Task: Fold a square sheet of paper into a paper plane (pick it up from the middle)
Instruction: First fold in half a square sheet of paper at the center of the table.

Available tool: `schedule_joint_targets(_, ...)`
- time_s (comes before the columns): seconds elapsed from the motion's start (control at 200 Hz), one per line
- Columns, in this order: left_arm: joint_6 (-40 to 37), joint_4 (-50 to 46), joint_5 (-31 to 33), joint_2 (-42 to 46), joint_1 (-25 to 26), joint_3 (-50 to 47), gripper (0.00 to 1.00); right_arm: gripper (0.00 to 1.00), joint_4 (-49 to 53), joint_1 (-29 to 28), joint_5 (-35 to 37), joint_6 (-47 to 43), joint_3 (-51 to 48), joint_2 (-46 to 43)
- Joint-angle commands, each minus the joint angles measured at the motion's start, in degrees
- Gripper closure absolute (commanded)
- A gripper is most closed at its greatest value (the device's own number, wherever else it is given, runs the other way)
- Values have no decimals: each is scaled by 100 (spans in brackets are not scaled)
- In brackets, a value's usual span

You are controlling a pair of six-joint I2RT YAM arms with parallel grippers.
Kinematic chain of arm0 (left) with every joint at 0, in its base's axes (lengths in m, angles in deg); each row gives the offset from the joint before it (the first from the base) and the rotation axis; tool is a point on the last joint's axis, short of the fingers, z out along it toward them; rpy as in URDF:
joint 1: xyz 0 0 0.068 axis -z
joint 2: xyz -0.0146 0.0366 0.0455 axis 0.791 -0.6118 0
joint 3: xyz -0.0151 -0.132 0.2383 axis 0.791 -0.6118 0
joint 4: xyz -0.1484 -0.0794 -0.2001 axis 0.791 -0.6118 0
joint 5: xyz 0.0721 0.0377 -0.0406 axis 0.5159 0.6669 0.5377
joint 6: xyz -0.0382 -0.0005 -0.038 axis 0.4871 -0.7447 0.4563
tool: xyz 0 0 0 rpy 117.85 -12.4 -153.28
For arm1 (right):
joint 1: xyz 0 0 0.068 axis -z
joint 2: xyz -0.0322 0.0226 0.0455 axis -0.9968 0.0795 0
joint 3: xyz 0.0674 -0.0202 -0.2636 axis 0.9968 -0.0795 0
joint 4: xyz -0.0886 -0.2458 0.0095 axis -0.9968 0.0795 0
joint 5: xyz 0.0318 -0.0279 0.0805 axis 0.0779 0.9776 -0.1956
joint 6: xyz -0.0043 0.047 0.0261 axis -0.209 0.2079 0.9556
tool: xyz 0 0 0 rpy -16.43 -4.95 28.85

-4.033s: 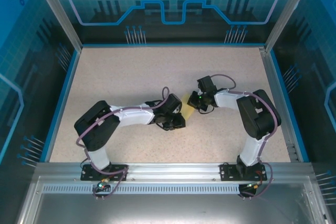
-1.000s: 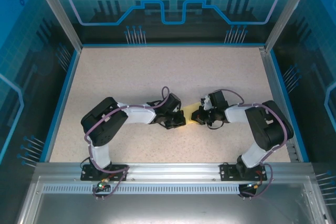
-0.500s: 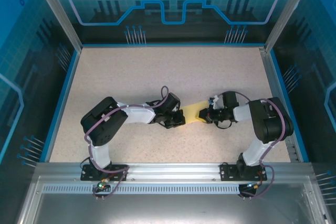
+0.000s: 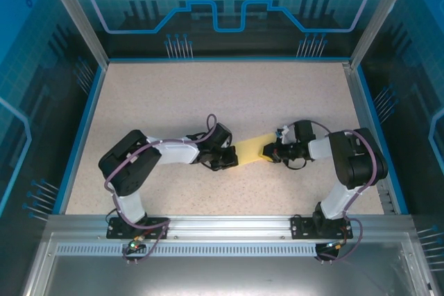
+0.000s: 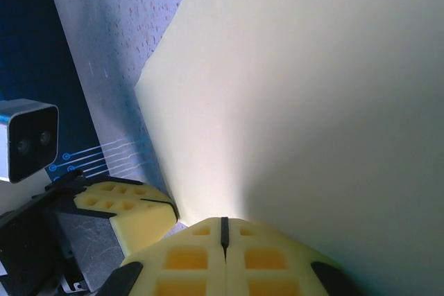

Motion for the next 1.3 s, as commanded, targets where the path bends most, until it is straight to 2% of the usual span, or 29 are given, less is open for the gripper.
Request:
schedule_joint_targets(0.0,-189,-1329,352,142,-107,-357,100,98,486,54,1316,-76,42,151)
schedule_joint_targets(0.145,-379,-1608,466,706,-123,-90,100,98,380,-293,1300,122,97,186)
schedule_joint_targets(0.355,-571,-1726,694,1405,-129,278,100,98,63,-1144,1329,676,376,267)
schedule_joint_targets(0.47,-537,-1403,532,1272,-133,281,100,98,-113,-1582,1337,927,625,460)
schedule_joint_targets(0.605,-524,-1000,334,728,-131,407,100,98,-268,-1932,1303,1127,909,764)
schedule_joint_targets(0.815,-603,-935,699,16,-130,538,100,98,-193,-2016,1248,1090,1116,911)
schedule_joint_targets(1.296,-743,-939,815,219,-143,569,100,98,92,-2033,1264,871,1200,780)
